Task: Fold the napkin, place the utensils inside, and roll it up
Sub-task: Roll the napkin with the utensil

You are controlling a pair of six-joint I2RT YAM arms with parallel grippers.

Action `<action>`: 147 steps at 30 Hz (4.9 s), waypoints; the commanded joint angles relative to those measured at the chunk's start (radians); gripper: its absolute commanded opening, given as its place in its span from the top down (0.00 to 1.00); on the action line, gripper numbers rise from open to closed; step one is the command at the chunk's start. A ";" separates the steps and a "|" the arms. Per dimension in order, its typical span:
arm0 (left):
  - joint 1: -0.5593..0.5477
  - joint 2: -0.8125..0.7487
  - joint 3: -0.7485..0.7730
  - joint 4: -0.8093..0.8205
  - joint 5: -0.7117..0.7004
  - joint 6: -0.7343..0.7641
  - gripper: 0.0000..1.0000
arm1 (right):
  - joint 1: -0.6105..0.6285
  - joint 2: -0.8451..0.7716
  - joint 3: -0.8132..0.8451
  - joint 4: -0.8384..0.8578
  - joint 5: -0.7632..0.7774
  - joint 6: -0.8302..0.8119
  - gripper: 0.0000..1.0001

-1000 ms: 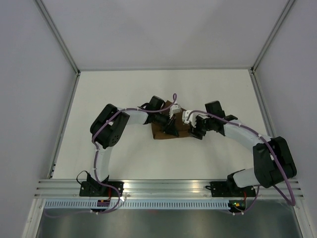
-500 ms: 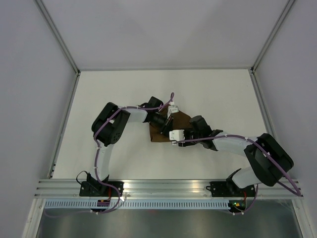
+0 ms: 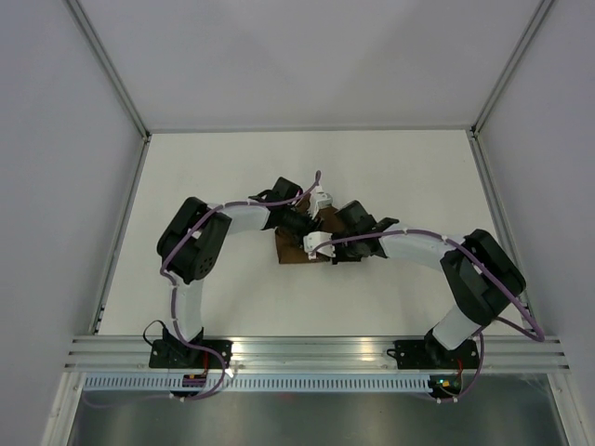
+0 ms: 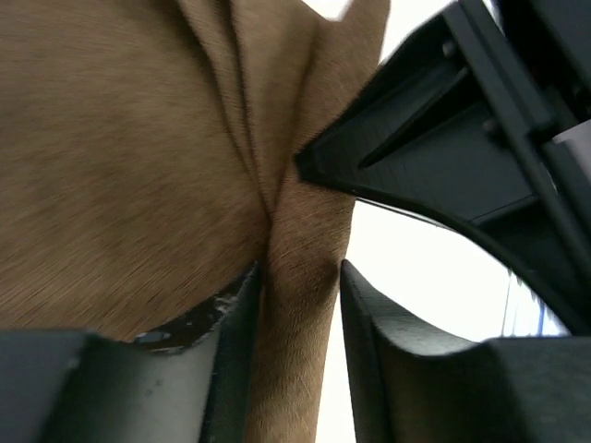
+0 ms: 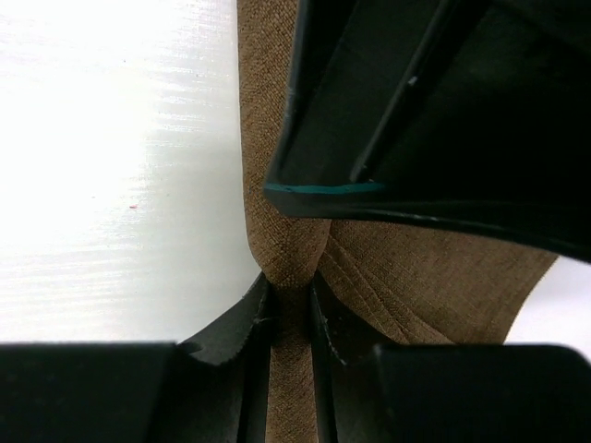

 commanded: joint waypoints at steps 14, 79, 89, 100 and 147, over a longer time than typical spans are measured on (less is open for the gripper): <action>0.079 -0.425 -0.090 0.238 -0.546 -0.278 0.48 | -0.113 0.260 0.313 -0.648 -0.241 -0.052 0.83; -0.444 -0.155 -0.283 0.393 -0.914 0.233 0.73 | -0.243 0.902 0.983 -1.129 -0.370 -0.047 0.84; -0.366 -0.117 -0.282 0.313 -0.683 0.174 0.98 | -0.275 0.787 0.939 -1.083 -0.487 -0.032 0.57; -0.296 -0.071 -0.265 0.266 -0.473 0.145 0.98 | -0.429 0.535 0.905 -0.948 -0.674 0.104 0.47; -0.050 0.396 0.283 -0.437 0.190 0.098 0.98 | -0.002 -0.413 -0.370 0.189 -0.105 0.146 0.37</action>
